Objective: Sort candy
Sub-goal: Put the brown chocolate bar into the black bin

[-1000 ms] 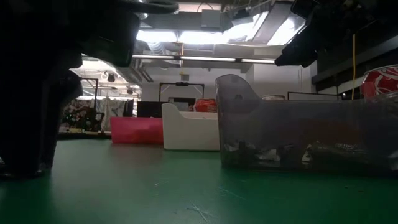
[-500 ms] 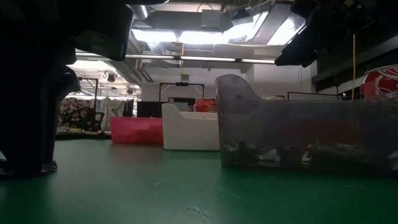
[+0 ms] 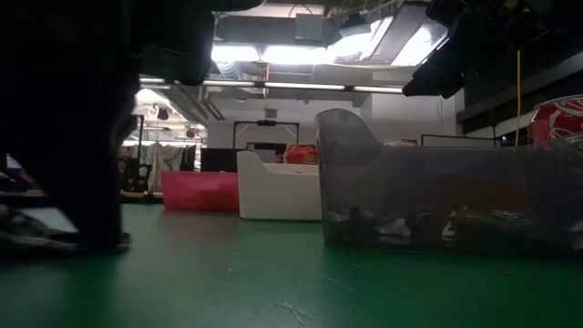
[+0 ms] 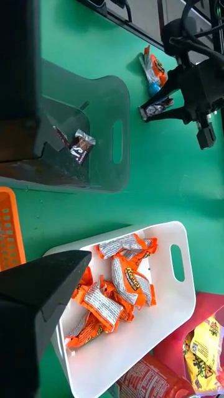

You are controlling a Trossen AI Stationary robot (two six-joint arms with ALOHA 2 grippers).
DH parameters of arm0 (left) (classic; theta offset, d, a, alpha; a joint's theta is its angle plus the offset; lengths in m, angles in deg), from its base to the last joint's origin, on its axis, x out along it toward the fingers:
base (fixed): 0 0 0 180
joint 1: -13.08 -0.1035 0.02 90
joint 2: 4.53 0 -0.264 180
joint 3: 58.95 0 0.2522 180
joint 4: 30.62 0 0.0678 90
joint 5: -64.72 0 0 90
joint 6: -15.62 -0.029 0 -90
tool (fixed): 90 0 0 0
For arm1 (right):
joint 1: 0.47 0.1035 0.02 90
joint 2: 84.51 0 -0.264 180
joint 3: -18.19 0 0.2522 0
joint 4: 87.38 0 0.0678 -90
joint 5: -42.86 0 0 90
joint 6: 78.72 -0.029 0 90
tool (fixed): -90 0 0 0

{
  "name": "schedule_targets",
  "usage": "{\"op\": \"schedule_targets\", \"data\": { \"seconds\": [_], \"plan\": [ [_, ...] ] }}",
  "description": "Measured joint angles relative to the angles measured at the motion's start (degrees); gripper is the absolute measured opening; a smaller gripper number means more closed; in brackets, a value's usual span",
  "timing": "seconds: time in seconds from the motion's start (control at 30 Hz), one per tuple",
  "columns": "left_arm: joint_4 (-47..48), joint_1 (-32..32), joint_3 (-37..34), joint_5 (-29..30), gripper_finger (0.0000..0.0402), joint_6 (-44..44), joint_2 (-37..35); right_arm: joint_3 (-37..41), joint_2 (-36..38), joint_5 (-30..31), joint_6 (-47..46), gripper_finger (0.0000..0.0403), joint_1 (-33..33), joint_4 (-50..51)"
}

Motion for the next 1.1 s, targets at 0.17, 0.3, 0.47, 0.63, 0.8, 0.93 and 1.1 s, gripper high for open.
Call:
{"op": "schedule_targets", "data": {
  "seconds": [0.17, 0.3, 0.47, 0.63, 0.8, 0.93, 1.1],
  "plan": [
    [-0.28, -0.39, 0.91, 3.23, 0.0062, 0.03, 0.01, 0.0, 0.0, 0.0, 0.04, 0.0179, 0.0, -0.01],
    [-0.2, -1.46, 0.92, 3.56, 0.0062, -0.02, 0.01, 0.0, 0.0, 0.0, 0.04, 0.0179, 0.01, -0.13],
    [-0.41, -2.88, 0.92, 3.53, 0.0059, -0.07, -0.01, 0.0, 0.0, 0.0, 0.04, 0.0179, 0.02, -0.14],
    [-0.43, -3.45, 0.97, 2.87, 0.0052, -0.1, -0.1, 0.0, 0.0, 0.0, 0.05, 0.0179, 0.02, -0.14],
    [-0.44, -3.45, 0.97, 1.42, 0.0063, -0.12, -0.12, 0.0, 0.0, 0.0, 0.07, 0.0179, 0.0, -0.14],
    [-0.43, -3.45, 1.05, 0.23, 0.0097, -0.16, -0.21, 0.0, 0.0, 0.0, 0.07, 0.0179, 0.02, -0.14],
    [-0.26, -3.41, 1.05, 0.07, 0.0149, -3.23, -0.21, 0.0, 0.0, 0.0, 0.07, 0.0179, 0.01, -0.14]
  ]
}}
